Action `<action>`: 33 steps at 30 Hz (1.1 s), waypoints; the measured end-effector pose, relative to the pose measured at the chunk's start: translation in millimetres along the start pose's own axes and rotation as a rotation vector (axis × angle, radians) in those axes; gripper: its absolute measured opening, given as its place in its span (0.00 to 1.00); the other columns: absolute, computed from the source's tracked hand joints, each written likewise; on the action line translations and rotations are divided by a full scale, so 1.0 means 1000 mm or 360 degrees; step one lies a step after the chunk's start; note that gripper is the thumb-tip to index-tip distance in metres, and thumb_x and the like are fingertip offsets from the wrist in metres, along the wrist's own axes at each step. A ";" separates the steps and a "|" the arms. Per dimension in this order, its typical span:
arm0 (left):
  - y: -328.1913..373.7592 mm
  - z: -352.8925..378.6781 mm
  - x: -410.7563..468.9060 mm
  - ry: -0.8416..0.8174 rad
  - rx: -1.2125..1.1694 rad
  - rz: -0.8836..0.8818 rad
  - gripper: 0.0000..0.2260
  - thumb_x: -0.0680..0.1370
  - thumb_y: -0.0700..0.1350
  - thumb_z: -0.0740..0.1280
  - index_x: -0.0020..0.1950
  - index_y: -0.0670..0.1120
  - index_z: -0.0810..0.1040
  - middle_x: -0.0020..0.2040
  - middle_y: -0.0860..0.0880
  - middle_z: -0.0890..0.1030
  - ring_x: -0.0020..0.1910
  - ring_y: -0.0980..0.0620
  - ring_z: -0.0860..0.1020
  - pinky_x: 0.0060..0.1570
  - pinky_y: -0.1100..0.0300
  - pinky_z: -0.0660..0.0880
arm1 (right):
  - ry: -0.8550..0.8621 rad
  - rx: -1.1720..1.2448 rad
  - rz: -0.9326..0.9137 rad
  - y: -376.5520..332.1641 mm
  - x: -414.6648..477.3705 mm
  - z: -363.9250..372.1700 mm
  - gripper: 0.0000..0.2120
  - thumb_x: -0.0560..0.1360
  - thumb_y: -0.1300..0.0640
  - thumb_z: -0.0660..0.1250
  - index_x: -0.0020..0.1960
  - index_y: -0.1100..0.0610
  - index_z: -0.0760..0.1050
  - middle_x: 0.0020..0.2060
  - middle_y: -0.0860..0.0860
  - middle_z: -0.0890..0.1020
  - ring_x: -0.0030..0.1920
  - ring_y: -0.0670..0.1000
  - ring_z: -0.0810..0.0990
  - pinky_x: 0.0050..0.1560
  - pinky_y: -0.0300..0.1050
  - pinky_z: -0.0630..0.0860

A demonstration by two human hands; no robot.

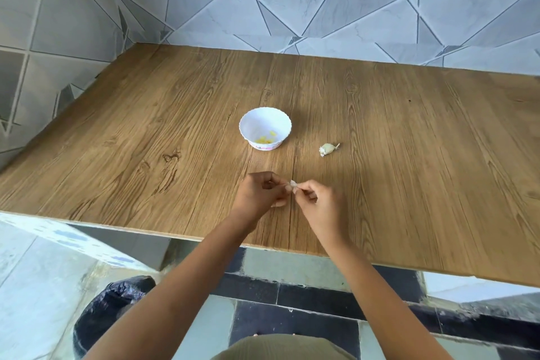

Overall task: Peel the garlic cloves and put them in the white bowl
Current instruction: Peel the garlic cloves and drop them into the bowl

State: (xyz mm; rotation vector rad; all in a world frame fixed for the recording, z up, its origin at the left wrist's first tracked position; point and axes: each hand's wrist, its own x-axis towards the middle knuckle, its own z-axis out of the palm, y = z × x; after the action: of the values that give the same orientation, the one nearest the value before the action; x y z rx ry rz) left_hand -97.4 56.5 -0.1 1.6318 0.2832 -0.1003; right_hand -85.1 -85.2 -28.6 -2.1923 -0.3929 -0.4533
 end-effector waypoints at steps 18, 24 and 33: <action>0.006 -0.012 0.003 0.0035 0.0130 0.0097 0.04 0.72 0.34 0.72 0.44 0.42 0.81 0.37 0.40 0.80 0.36 0.51 0.79 0.42 0.60 0.78 | -0.0410 0.0200 0.0353 0.005 0.019 -0.005 0.11 0.74 0.69 0.64 0.48 0.58 0.82 0.42 0.49 0.84 0.42 0.46 0.82 0.42 0.37 0.76; 0.008 -0.014 0.008 0.0062 0.0503 0.0222 0.06 0.72 0.38 0.72 0.41 0.49 0.82 0.35 0.45 0.83 0.34 0.52 0.80 0.46 0.50 0.79 | -0.0550 0.0529 0.0482 -0.003 0.021 -0.011 0.05 0.73 0.59 0.70 0.49 0.54 0.81 0.41 0.48 0.83 0.42 0.50 0.82 0.46 0.41 0.79; 0.013 -0.011 0.006 -0.0069 0.0379 0.0167 0.04 0.76 0.39 0.69 0.42 0.39 0.81 0.36 0.43 0.83 0.34 0.49 0.80 0.41 0.55 0.79 | -0.0294 0.1080 0.0714 -0.010 0.015 -0.006 0.05 0.74 0.66 0.67 0.45 0.58 0.80 0.34 0.53 0.82 0.33 0.43 0.79 0.38 0.35 0.76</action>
State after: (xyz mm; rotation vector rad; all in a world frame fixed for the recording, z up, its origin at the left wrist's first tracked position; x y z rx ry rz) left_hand -89.9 67.0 12.3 1.8754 0.1562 -0.0919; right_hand -77.0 -81.6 -11.4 -1.5863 -0.1117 0.1260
